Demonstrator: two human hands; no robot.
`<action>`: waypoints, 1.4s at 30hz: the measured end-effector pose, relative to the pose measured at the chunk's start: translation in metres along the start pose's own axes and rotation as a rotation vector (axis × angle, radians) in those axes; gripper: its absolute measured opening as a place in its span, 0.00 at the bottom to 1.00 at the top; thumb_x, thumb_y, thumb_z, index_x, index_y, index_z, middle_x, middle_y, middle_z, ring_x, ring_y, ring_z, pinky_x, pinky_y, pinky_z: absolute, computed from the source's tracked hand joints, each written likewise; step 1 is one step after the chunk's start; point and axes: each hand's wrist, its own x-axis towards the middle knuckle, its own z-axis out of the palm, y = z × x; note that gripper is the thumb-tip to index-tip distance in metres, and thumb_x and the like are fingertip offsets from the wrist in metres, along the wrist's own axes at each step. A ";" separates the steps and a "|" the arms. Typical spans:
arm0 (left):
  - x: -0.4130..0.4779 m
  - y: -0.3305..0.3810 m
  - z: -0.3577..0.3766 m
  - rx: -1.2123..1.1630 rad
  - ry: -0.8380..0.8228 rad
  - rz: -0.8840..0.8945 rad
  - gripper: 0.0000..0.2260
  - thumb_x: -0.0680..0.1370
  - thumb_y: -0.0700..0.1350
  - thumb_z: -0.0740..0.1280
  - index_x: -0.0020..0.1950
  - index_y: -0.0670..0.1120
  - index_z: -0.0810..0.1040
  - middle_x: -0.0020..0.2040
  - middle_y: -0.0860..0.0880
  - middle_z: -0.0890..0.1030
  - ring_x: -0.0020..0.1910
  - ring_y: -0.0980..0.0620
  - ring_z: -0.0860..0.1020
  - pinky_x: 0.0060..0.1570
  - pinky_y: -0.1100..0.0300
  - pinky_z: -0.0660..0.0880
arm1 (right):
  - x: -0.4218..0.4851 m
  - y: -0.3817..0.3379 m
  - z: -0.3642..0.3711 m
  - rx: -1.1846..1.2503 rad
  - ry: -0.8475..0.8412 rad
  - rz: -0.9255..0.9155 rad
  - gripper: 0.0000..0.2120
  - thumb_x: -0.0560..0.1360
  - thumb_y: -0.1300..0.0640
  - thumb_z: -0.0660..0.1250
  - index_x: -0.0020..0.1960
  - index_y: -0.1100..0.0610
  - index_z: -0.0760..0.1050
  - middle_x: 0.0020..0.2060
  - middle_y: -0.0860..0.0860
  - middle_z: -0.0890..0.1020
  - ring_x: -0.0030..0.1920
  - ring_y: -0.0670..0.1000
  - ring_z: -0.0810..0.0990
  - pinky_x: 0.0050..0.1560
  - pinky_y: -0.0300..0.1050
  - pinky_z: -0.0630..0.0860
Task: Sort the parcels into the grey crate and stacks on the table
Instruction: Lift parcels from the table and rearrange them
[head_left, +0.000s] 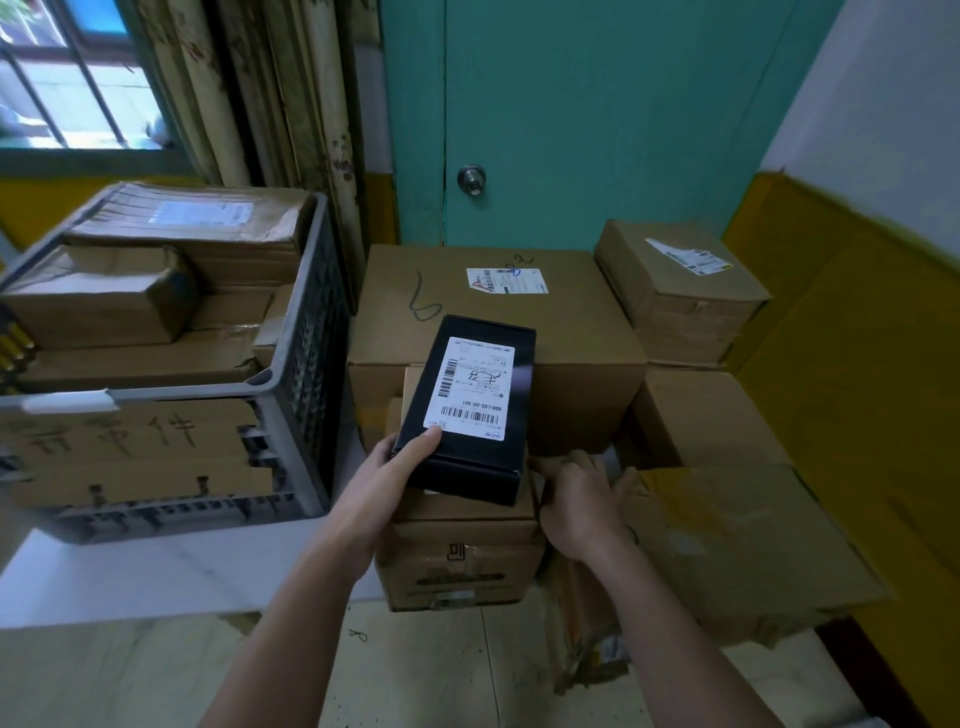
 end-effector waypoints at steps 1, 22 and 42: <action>-0.002 0.000 0.000 0.008 -0.011 0.004 0.44 0.62 0.73 0.70 0.74 0.55 0.69 0.60 0.51 0.80 0.58 0.52 0.78 0.48 0.59 0.70 | 0.000 -0.001 0.001 0.017 0.009 0.000 0.17 0.78 0.61 0.63 0.64 0.49 0.77 0.64 0.54 0.71 0.71 0.58 0.63 0.73 0.74 0.42; -0.050 -0.035 0.053 0.656 0.485 1.122 0.25 0.76 0.56 0.65 0.70 0.47 0.70 0.72 0.42 0.70 0.75 0.40 0.63 0.73 0.43 0.63 | -0.004 0.008 -0.008 0.169 0.140 -0.107 0.16 0.78 0.60 0.65 0.64 0.47 0.77 0.60 0.49 0.82 0.66 0.54 0.74 0.66 0.38 0.56; -0.043 -0.065 0.168 1.434 -0.091 0.408 0.45 0.77 0.61 0.68 0.81 0.56 0.37 0.81 0.50 0.35 0.80 0.43 0.35 0.76 0.43 0.58 | -0.008 0.107 -0.070 0.801 0.077 -0.169 0.16 0.79 0.68 0.65 0.58 0.48 0.77 0.55 0.44 0.81 0.62 0.46 0.78 0.59 0.37 0.75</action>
